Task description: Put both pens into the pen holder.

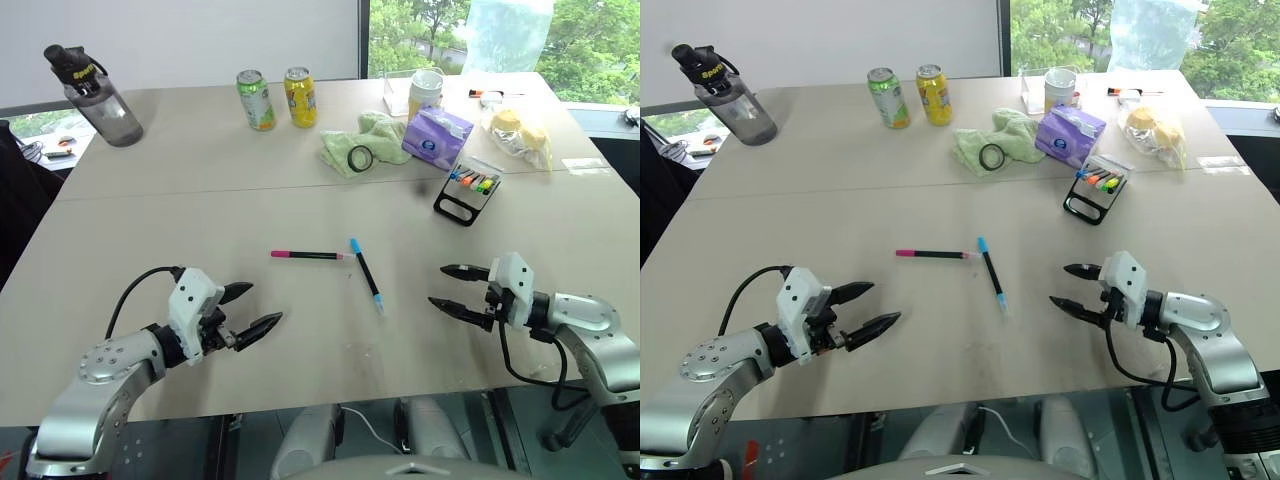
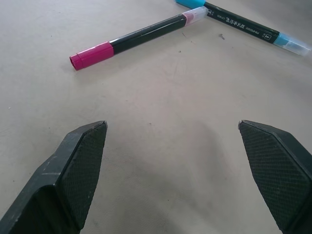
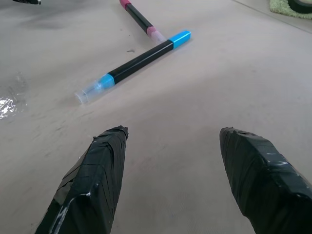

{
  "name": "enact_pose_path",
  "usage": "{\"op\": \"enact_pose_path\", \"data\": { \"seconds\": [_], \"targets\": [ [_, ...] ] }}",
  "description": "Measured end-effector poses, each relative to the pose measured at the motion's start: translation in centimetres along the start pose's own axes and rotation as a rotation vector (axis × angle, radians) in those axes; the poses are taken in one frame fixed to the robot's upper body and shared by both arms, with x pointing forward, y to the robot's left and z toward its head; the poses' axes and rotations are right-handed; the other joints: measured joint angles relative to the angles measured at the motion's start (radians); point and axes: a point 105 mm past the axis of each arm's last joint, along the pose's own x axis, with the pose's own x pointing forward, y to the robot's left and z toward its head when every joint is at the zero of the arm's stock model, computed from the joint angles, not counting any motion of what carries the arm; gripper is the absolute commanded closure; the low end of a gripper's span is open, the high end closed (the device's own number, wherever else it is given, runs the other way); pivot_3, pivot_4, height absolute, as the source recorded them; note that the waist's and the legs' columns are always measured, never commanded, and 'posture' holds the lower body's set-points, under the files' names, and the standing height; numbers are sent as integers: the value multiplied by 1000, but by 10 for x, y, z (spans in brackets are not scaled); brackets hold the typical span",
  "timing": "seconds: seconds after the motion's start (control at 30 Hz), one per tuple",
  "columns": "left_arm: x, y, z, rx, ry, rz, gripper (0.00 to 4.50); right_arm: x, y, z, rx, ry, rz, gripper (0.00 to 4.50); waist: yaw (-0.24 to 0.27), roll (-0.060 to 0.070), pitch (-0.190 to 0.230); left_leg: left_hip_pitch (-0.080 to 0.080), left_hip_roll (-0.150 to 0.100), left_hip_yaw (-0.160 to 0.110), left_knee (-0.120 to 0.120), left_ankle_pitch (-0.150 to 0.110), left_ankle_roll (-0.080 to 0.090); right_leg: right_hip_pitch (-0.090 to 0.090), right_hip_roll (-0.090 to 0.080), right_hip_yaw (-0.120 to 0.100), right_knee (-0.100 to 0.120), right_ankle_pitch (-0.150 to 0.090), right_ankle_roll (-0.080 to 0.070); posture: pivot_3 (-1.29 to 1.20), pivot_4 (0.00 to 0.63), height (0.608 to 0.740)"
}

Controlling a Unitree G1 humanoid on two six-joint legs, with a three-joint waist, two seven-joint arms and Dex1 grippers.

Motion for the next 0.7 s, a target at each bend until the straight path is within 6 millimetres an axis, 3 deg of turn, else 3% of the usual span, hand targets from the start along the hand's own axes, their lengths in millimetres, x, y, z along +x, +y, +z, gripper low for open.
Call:
{"op": "enact_pose_path", "data": {
  "seconds": [0.47,0.7],
  "targets": [
    [0,0,0,5,3,1,58,4,0,2,12,-9,5,1248,0,0,0,0,0,0,0,0,0,0,0,0,0,0,0,0,150,740],
    [-1,-1,1,25,11,-23,58,30,5,15,23,-51,-9,1248,-2,0,0,0,0,0,0,0,0,0,0,0,0,0,0,0,150,740]
  ]
}}
